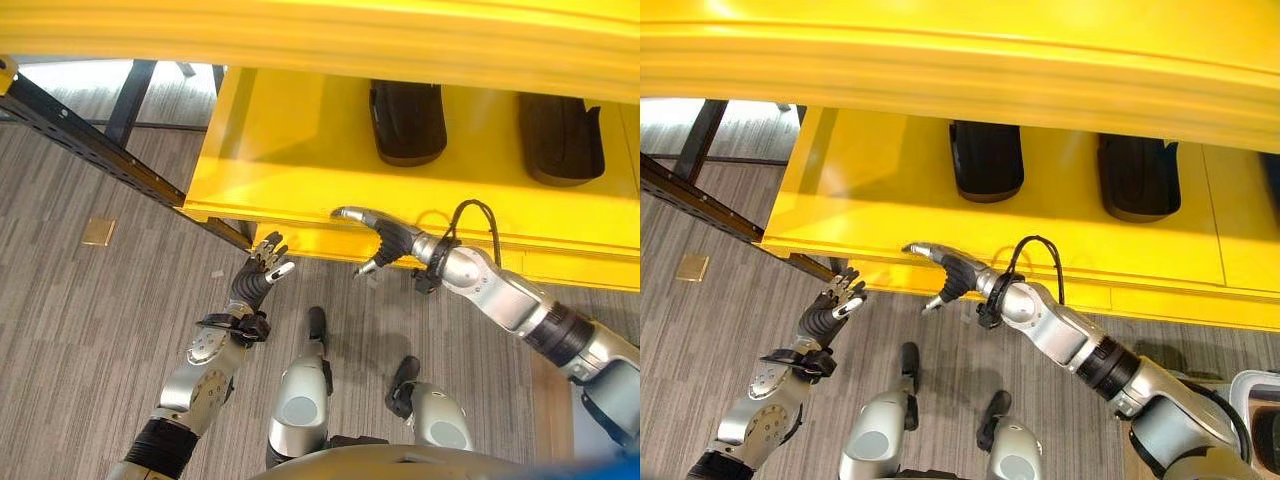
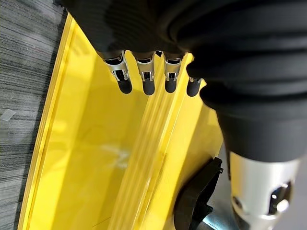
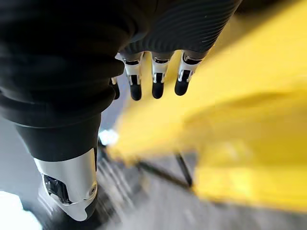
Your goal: Move parts from the plastic box to the shelf.
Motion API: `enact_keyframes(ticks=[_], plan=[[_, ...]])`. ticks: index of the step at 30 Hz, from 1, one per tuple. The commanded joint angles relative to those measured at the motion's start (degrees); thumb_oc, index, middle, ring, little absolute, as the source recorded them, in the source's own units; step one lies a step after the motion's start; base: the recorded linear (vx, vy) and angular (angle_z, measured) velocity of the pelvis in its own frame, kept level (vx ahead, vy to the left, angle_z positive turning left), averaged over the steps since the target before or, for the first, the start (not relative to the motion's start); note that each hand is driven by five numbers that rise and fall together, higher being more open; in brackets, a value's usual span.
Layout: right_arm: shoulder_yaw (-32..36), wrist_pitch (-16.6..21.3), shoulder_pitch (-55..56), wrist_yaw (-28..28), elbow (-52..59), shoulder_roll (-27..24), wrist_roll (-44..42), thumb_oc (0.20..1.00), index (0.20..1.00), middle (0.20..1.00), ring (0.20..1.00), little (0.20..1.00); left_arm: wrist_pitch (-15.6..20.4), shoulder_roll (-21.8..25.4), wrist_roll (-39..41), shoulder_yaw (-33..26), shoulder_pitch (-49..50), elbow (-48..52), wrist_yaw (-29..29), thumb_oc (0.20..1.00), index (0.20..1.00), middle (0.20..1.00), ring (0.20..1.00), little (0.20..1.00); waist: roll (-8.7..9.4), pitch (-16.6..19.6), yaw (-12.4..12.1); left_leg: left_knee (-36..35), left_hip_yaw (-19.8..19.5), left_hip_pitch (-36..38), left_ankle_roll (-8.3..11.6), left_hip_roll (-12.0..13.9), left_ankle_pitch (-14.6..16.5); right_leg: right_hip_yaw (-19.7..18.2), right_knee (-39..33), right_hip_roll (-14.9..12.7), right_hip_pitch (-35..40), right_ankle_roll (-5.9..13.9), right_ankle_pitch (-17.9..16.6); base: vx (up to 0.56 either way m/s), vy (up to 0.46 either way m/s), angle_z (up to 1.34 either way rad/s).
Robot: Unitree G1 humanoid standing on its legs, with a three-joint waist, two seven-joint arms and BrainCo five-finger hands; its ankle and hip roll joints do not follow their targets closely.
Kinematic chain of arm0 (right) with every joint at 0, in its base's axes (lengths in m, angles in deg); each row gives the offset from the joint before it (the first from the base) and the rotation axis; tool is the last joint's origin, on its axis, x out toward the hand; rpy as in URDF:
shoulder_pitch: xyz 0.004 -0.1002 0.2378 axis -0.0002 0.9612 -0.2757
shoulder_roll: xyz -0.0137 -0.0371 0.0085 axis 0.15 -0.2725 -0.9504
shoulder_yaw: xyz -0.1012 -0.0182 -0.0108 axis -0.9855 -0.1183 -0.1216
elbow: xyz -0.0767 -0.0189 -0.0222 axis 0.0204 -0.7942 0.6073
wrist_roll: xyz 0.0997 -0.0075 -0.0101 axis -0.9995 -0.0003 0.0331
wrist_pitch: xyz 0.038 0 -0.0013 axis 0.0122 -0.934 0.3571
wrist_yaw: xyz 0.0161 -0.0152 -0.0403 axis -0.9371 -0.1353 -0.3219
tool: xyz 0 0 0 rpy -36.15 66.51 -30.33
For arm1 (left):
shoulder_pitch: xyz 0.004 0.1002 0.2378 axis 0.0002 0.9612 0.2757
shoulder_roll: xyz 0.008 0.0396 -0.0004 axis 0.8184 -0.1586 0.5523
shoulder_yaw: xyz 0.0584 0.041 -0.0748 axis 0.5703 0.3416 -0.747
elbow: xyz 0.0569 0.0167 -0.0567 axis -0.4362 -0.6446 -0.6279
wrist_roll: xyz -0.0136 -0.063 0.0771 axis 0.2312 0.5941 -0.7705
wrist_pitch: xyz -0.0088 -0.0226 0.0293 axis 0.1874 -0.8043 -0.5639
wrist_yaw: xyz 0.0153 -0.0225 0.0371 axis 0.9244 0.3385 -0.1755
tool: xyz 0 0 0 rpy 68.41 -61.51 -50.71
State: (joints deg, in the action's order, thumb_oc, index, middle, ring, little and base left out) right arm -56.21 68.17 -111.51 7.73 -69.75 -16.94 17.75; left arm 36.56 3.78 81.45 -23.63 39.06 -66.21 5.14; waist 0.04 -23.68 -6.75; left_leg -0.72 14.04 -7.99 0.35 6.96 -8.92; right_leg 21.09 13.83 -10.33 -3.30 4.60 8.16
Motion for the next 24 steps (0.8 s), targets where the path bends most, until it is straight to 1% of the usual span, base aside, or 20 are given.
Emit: enact_keyframes(ticks=[1,2,3,4,5,7,8,11,14,15,18,20,22,24], plan=[[6.6,9.3,0.1,12.6,6.6,-1.8,0.6,1.000,1.000,1.000,1.000,1.000,3.9,-1.5,-1.5,-1.0,1.7,6.8,-2.0,1.000,1.000,1.000,1.000,1.000,2.32,1.1,1.8,5.6,5.4,6.1,2.70,2.6,10.7,-1.8,-6.7,1.7,-0.3,0.99,-5.6,0.03,0.086,-0.10],[8.7,10.8,1.6,14.5,7.7,-1.2,1.4,1.000,1.000,1.000,1.000,1.000,4.0,-1.9,-1.6,-1.0,1.9,6.9,-2.5,1.000,1.000,1.000,1.000,1.000,2.18,1.2,2.3,5.8,5.5,6.2,2.61,2.6,11.0,-2.0,-6.8,1.7,-0.2,0.92,-5.5,0.04,0.109,-0.10],[13.0,14.1,5.2,19.9,9.2,0.2,3.1,1.000,1.000,1.000,1.000,1.000,4.6,-2.7,-1.6,-0.7,2.1,7.1,-3.5,1.000,1.000,1.000,1.000,1.000,1.80,1.6,3.2,6.2,5.8,6.4,2.41,2.5,11.5,-2.5,-6.6,1.8,-0.2,0.86,-5.3,0.03,0.088,-0.15],[14.2,15.1,6.1,20.3,9.4,0.5,3.3,1.000,1.000,1.000,1.000,1.000,4.7,-2.9,-1.6,-0.6,2.2,7.2,-3.8,1.000,1.000,1.000,1.000,1.000,1.69,1.6,3.5,6.3,5.9,6.5,2.34,2.4,11.7,-2.7,-6.6,1.8,-0.2,0.84,-5.2,0.04,0.111,-0.23],[17.2,17.4,8.6,22.7,10.3,1.8,3.3,1.000,1.000,1.000,1.000,1.000,5.2,-3.5,-1.4,-0.4,2.4,7.3,-4.7,1.000,1.000,1.000,1.000,1.000,1.27,1.8,4.3,6.6,6.0,6.6,2.17,2.3,12.2,-3.2,-6.4,1.8,-0.3,0.77,-5.0,0.02,0.070,-0.16],[18.4,18.0,9.6,23.4,10.8,2.5,3.7,1.000,1.000,1.000,1.000,1.000,5.4,-3.8,-1.4,-0.2,2.4,7.3,-5.0,1.000,1.000,1.000,1.000,1.000,1.01,1.9,4.7,6.8,6.1,6.6,2.10,2.2,12.3,-3.5,-6.4,1.8,-0.3,0.68,-4.9,0.02,0.079,-0.09],[20.1,18.5,11.5,24.2,11.9,3.8,3.9,1.000,1.000,1.000,1.000,1.000,5.9,-4.4,-1.2,0.1,2.5,7.4,-5.5,1.000,1.000,1.000,1.000,1.000,0.38,1.9,5.5,6.9,6.2,6.9,1.92,2.0,12.7,-4.2,-6.3,1.9,-0.4,0.53,-4.7,0.01,0.081,-0.11],[20.8,19.1,12.3,25.3,12.1,4.4,5.0,1.000,1.000,1.000,1.000,1.000,6.3,-4.6,-1.3,0.2,2.7,7.3,-5.5,1.000,1.000,1.000,1.000,1.000,-0.10,1.8,5.9,6.9,6.4,7.1,1.84,1.8,12.9,-4.5,-6.3,1.9,-0.3,0.38,-4.5,0.02,0.066,-0.10],[21.1,17.9,13.0,25.9,12.8,4.9,6.0,1.000,1.000,1.000,1.000,1.000,6.8,-4.7,-0.6,0.6,3.0,6.9,-5.4,1.000,1.000,1.000,1.000,1.000,-0.75,1.9,6.4,7.2,6.3,7.2,1.79,1.5,13.3,-4.7,-6.1,1.9,-0.3,0.18,-4.2,0.02,0.053,-0.02],[20.6,16.0,12.6,26.0,12.5,4.9,5.8,1.000,1.000,1.000,1.000,1.000,7.2,-4.6,-0.2,0.8,3.2,6.7,-4.9,1.000,1.000,1.000,1.000,1.000,-1.07,1.8,6.4,7.1,6.2,7.2,1.79,1.4,13.3,-4.8,-6.1,1.8,-0.3,0.04,-4.1,0.01,0.034,0.00],[19.9,14.4,11.8,25.4,11.0,4.7,4.9,1.000,1.000,1.000,1.000,1.000,7.4,-4.5,0.0,1.0,3.4,6.7,-4.2,1.000,1.000,1.000,1.000,1.000,-1.31,1.8,6.2,6.9,6.1,7.3,1.78,1.2,13.3,-4.7,-6.2,1.7,-0.2,-0.01,-4.0,0.00,0.012,0.00],[19.2,13.9,10.3,25.0,9.6,4.4,6.0,1.000,1.000,1.000,1.000,1.000,7.3,-4.2,0.4,1.2,3.2,6.6,-3.9,1.000,1.000,1.000,1.000,1.000,-1.48,1.7,6.0,6.8,5.9,7.2,1.79,1.1,13.2,-4.6,-6.1,1.5,-0.4,-0.05,-4.0,0.00,0.000,0.00],[17.9,12.0,8.4,23.8,8.6,4.2,6.6,1.000,1.000,1.000,1.000,1.000,7.2,-4.0,0.6,1.7,2.6,6.3,-3.5,1.000,1.000,1.000,1.000,1.000,-1.59,1.6,5.6,6.7,5.7,7.1,1.81,1.0,13.2,-4.2,-5.8,1.5,-0.6,-0.21,-3.9,0.00,0.000,0.00],[17.0,11.4,6.9,23.6,7.8,4.2,7.4,1.000,1.000,1.000,1.000,1.000,6.7,-3.9,0.5,1.9,2.3,6.3,-3.3,1.000,1.000,1.000,1.000,1.000,-1.66,1.5,5.3,6.7,5.6,7.0,1.80,0.9,13.2,-4.0,-5.7,1.5,-0.7,-0.34,-3.8,0.00,0.000,0.00]])
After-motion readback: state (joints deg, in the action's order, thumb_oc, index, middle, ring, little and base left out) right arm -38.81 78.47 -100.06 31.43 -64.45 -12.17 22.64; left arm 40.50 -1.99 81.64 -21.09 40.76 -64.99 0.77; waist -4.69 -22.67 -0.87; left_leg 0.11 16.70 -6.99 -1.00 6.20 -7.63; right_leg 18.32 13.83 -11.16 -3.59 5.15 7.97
